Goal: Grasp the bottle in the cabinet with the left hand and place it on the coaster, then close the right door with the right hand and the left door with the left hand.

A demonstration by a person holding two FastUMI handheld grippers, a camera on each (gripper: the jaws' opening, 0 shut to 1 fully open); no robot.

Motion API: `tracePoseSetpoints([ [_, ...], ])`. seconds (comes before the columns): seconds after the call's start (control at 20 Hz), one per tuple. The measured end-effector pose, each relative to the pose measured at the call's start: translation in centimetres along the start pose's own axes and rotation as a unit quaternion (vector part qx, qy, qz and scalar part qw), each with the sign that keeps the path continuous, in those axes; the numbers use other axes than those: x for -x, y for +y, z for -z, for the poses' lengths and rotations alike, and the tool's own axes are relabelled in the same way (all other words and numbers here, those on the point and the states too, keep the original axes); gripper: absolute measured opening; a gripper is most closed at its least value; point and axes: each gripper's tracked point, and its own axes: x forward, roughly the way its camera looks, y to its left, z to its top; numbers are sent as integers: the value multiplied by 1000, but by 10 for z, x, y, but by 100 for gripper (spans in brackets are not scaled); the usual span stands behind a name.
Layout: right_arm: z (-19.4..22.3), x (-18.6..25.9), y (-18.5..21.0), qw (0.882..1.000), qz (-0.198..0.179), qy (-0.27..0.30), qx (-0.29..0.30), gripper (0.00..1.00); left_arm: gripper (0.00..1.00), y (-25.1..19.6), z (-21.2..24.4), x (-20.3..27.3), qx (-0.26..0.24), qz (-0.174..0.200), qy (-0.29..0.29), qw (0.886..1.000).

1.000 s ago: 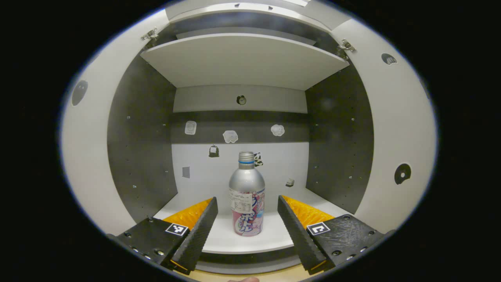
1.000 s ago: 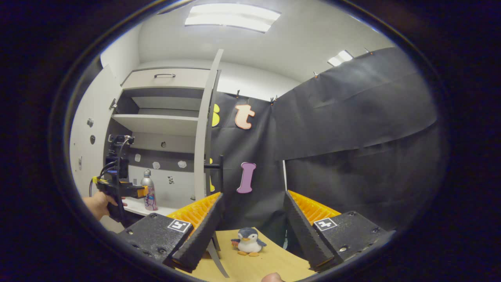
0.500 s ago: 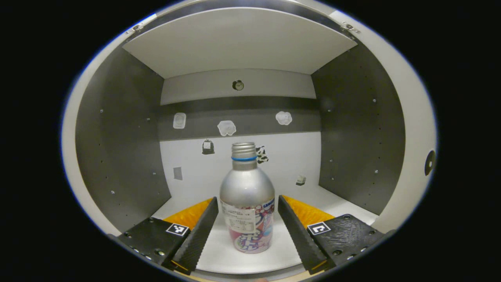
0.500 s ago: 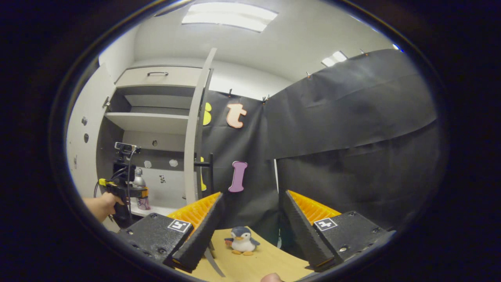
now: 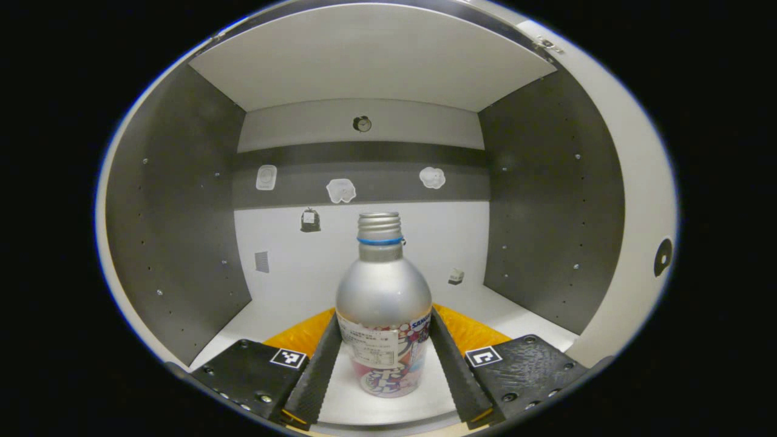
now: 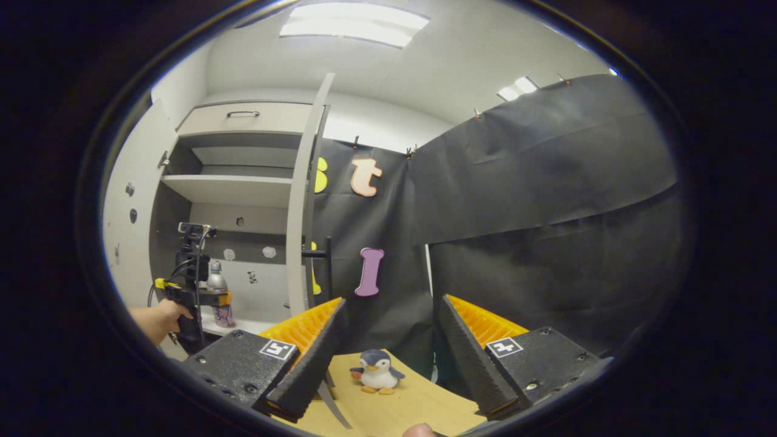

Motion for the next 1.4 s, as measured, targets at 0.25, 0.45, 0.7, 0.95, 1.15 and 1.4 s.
tracePoseSetpoints([
  [0.25, -2, 5, 4, 1000, -29, -2, 1, 96, 78, -1, -12, 37, -1, 5, -27, 1000],
  [0.45, 5, 17, 18, 998, -56, 8, -11, 99, 78, 0, 3, 80, 4, 5, -36, 999],
  [0.7, 12, 26, 34, 996, -89, 22, -14, 99, 78, -1, 20, 127, -8, 3, -53, 999],
  [0.95, 21, 32, 49, 992, -117, 37, -10, 99, 78, -8, 50, 162, -17, 11, -47, 999],
  [1.15, 24, 34, 52, 992, -122, 42, -3, 99, 78, -13, 73, 183, -24, 14, -39, 999],
  [1.4, 31, 38, 51, 991, -120, 51, -2, 96, 78, -23, 98, 201, -40, 17, -41, 998],
])
